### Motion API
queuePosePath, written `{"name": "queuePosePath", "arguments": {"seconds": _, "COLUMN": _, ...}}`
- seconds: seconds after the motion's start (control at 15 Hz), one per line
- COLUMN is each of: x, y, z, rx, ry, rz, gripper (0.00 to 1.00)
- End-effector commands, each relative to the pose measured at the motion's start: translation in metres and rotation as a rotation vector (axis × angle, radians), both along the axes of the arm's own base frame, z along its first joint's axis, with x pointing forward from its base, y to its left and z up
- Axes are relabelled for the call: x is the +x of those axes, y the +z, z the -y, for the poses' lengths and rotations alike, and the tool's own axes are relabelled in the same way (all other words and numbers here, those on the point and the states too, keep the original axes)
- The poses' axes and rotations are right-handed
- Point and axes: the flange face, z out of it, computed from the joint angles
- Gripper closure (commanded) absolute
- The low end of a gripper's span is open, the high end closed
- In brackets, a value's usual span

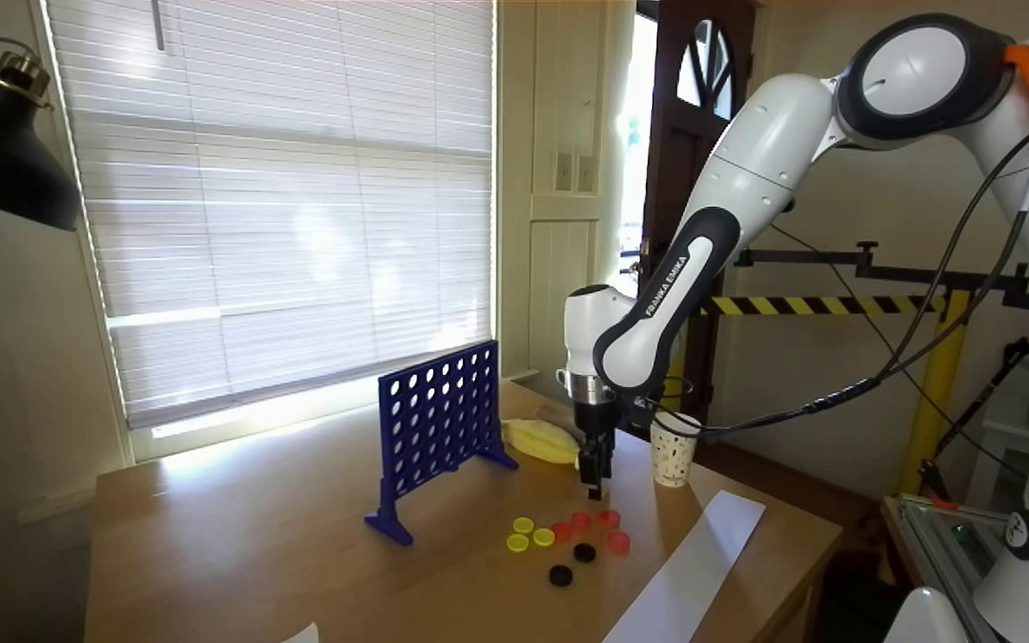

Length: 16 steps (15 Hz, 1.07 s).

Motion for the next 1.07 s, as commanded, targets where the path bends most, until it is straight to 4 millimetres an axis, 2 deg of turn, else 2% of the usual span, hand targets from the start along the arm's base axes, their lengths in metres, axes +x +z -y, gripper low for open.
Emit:
{"name": "queuePosePath", "arguments": {"seconds": 0.0, "x": 0.0063, "y": -0.0044, "z": 0.0009, "rx": -0.009, "ry": 0.010, "rz": 0.016, "gripper": 0.59}}
{"name": "queuePosePath", "arguments": {"seconds": 0.27, "x": 0.0072, "y": -0.0050, "z": 0.0024, "rx": -0.013, "ry": 0.011, "rz": 0.028, "gripper": 0.88}}
{"name": "queuePosePath", "arguments": {"seconds": 0.4, "x": 0.0081, "y": -0.0045, "z": 0.0028, "rx": -0.014, "ry": 0.013, "rz": 0.030, "gripper": 0.89}}
{"name": "queuePosePath", "arguments": {"seconds": 0.47, "x": 0.0082, "y": -0.0047, "z": 0.0027, "rx": -0.015, "ry": 0.013, "rz": 0.031, "gripper": 0.56}}
{"name": "queuePosePath", "arguments": {"seconds": 0.53, "x": 0.0088, "y": -0.0041, "z": 0.0030, "rx": -0.015, "ry": 0.013, "rz": 0.031, "gripper": 0.39}}
{"name": "queuePosePath", "arguments": {"seconds": 0.6, "x": 0.0095, "y": -0.0041, "z": 0.0036, "rx": -0.015, "ry": 0.013, "rz": 0.032, "gripper": 0.32}}
{"name": "queuePosePath", "arguments": {"seconds": 0.67, "x": 0.0101, "y": -0.0044, "z": 0.0040, "rx": -0.015, "ry": 0.012, "rz": 0.034, "gripper": 0.71}}
{"name": "queuePosePath", "arguments": {"seconds": 0.8, "x": 0.0104, "y": -0.0042, "z": 0.0044, "rx": -0.017, "ry": 0.013, "rz": 0.035, "gripper": 0.73}}
{"name": "queuePosePath", "arguments": {"seconds": 0.87, "x": 0.0107, "y": -0.0041, "z": 0.0049, "rx": -0.017, "ry": 0.013, "rz": 0.035, "gripper": 0.71}}
{"name": "queuePosePath", "arguments": {"seconds": 0.93, "x": 0.0110, "y": -0.0038, "z": 0.0049, "rx": -0.017, "ry": 0.012, "rz": 0.037, "gripper": 0.77}}
{"name": "queuePosePath", "arguments": {"seconds": 1.0, "x": 0.0117, "y": -0.0029, "z": 0.0054, "rx": -0.018, "ry": 0.012, "rz": 0.039, "gripper": 0.90}}
